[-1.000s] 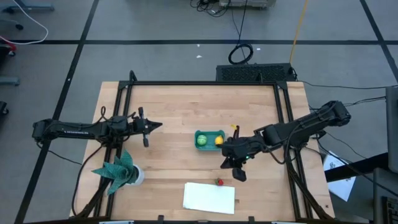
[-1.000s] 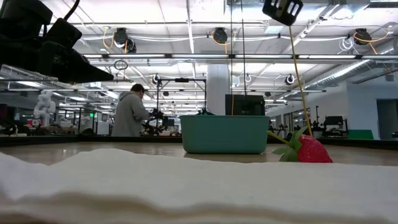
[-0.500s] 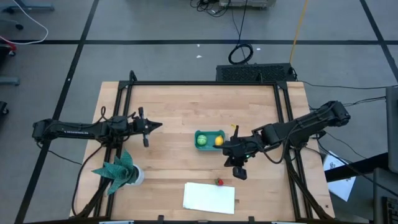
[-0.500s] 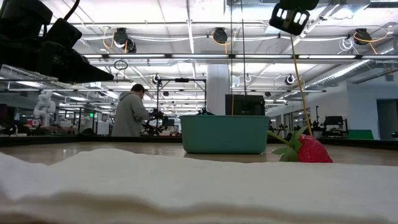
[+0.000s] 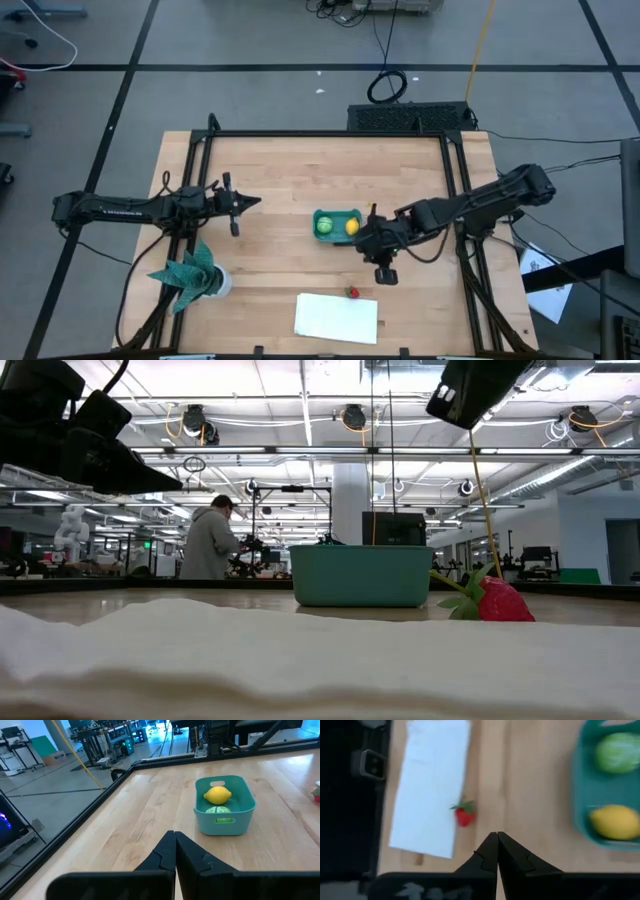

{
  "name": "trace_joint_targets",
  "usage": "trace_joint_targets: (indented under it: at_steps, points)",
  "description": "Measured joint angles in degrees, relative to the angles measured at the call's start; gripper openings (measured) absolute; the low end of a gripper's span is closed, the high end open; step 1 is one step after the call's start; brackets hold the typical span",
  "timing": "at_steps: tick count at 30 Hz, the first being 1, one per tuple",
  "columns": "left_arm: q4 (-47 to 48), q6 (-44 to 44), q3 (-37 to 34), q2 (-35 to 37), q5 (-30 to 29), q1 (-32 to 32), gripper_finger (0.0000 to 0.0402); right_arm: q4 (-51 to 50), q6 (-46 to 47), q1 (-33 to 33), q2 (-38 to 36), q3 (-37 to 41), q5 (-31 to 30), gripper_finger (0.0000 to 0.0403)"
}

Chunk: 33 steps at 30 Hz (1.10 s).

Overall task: Pick and placing Produce into tupperware
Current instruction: Put the strawberry into the green bin

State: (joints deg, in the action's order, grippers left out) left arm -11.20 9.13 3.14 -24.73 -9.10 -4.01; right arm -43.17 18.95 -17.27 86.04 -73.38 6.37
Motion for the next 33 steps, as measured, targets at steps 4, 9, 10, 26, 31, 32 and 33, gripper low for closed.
trace_joint_targets:
  at_steps: [4, 9, 10, 26, 31, 32, 33]
  points:
    - [0.27, 0.11, 0.00, 0.00, 0.00, 0.00, 0.0001, 3.35, -0.20, -0.16, 1.89, 0.00, 3.04, 0.0000]
    - [0.82, 0.10, 0.00, 0.00, 0.00, 0.01, 0.0001, 4.74, -0.45, -0.09, 1.88, 0.00, 3.02, 0.0000]
    - [0.81, -0.04, 0.01, 0.00, 0.00, 0.00, 0.0001, 4.81, -0.67, -0.09, 1.89, 0.00, 3.04, 0.0000]
    - [0.79, -0.02, 0.02, 0.00, 0.00, 0.00, 0.0001, 8.72, -2.14, -0.11, 1.90, 0.00, 5.11, 0.0000]
    - [0.79, 0.00, 0.00, 0.00, -0.02, 0.01, 0.0001, 8.70, -2.10, -0.12, 1.90, 0.00, 7.10, 0.0000]
    - [0.79, 0.00, 0.01, 0.00, -0.02, 0.00, 0.0001, 8.70, -2.10, -0.12, 1.90, 0.00, 7.40, 0.0001]
    - [0.79, 0.00, 0.00, 0.00, -0.02, 0.01, 0.0001, 8.72, -2.10, -0.12, 1.90, 0.00, 7.39, 0.0002]
